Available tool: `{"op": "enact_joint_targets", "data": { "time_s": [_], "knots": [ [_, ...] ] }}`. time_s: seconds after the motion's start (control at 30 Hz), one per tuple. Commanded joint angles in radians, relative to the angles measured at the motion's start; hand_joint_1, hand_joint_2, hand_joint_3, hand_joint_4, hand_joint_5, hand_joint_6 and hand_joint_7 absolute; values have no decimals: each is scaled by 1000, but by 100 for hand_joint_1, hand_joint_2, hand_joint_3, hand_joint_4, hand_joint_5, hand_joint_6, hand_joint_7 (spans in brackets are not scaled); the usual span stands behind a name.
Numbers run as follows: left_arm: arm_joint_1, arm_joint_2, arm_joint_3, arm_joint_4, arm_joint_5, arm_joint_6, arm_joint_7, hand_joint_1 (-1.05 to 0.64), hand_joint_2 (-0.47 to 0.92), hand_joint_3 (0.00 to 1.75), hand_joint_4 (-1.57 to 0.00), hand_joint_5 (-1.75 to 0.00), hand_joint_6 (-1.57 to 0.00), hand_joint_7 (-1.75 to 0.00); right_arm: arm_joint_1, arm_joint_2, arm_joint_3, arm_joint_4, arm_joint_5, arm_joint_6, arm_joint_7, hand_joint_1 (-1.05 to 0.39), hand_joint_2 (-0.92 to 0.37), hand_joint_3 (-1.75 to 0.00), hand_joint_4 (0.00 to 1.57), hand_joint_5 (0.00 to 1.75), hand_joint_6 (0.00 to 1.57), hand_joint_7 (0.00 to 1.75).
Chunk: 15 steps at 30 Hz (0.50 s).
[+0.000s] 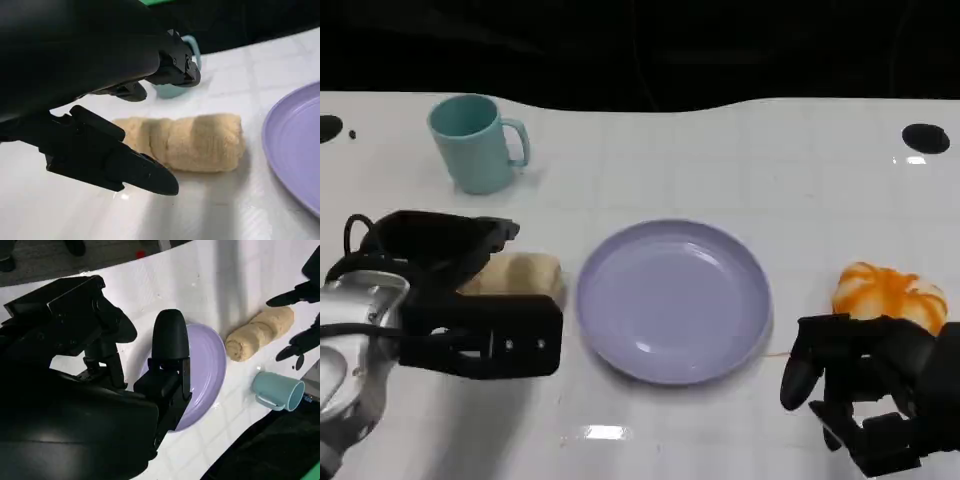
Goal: Grasp the towel on the left side of the plate with the left hand and place it into the plate.
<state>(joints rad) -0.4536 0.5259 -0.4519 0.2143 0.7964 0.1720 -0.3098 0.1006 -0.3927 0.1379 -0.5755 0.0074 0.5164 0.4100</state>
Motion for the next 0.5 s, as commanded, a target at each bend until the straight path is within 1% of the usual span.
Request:
{"op": "enact_joint_targets", "data": {
  "time_s": [0.03,0.1,0.2,0.23,0.33,0.4,0.47,0.5],
  "knots": [
    [-63,-33,-28,158,20,-44,45,-54,86,0,-39,-13,-34,-2,-4,-5,-3,0,2,-12,0,4,-57,-109,69,168,70,143],
    [-96,-57,-45,251,27,-65,61,-54,86,0,-40,-12,-34,-2,-2,-5,-3,-2,3,-8,-1,4,-57,-109,69,167,69,143],
    [-121,-72,-55,318,29,-81,73,-53,88,1,-40,-11,-34,-1,-2,-5,-3,-2,3,-6,-1,4,-57,-109,68,167,69,143],
    [-134,-81,-60,367,23,-96,78,-53,89,1,-40,-10,-34,-1,-1,-6,-3,-5,2,-7,-1,4,-57,-109,68,168,69,143],
    [-161,-104,-69,514,2,-158,117,-48,92,11,-42,-9,-38,-2,2,-8,-3,-10,1,-8,0,4,-57,-109,68,168,69,143],
    [-161,-114,-59,573,-13,-196,173,-42,92,15,-48,-11,-45,-5,2,-9,-5,-10,3,-7,1,4,-57,-109,69,168,70,143],
    [-159,-121,-56,615,-21,-223,235,-33,92,20,-63,-16,-59,-8,2,-10,-5,-10,3,-7,2,3,-57,-109,69,168,70,143],
    [-152,-124,-45,629,-33,-248,285,-31,92,21,-67,-18,-63,-9,1,-10,-6,-9,3,-7,3,3,-56,-109,69,168,70,143]
  ]
}}
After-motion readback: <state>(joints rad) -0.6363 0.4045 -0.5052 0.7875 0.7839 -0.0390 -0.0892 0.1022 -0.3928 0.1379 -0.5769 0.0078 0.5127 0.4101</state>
